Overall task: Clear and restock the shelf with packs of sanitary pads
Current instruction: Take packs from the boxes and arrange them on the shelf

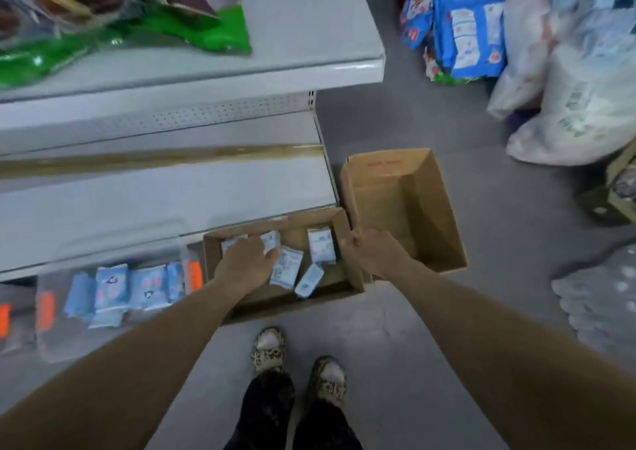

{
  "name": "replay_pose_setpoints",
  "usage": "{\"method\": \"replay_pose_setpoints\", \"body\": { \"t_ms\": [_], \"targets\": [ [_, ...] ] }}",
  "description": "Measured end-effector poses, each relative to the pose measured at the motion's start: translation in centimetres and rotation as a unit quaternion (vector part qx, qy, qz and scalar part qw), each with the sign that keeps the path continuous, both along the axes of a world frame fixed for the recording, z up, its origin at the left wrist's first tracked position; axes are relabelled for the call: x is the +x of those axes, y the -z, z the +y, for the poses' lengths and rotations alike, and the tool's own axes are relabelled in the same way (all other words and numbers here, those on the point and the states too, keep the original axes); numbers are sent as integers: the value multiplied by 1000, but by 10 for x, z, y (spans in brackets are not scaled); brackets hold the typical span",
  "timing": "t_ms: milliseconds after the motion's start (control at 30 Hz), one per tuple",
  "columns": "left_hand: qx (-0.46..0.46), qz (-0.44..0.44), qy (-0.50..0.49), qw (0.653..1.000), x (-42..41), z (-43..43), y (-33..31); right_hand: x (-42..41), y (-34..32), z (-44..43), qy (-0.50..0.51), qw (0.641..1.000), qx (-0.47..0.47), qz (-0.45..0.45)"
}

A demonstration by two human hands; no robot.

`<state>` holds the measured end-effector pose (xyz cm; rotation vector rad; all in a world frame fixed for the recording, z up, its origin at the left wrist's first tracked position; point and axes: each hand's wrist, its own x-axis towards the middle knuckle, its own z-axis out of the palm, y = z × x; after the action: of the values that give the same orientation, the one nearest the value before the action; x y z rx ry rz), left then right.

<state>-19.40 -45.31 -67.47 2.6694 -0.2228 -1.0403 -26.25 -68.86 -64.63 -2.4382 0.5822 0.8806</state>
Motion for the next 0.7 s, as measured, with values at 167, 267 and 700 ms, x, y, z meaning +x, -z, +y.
{"method": "replay_pose_setpoints", "body": {
  "t_ms": [167,267,700],
  "targets": [
    [13,87,-70,994,-38,14,109,-17,133,14,16,997,60,52],
    [-11,111,-120,986,-46,16,174,-18,197,17,81,988,105,82],
    [-155,159,-375,900,-44,8,430,-1,426,44,317,912,244,93]
  ]
}}
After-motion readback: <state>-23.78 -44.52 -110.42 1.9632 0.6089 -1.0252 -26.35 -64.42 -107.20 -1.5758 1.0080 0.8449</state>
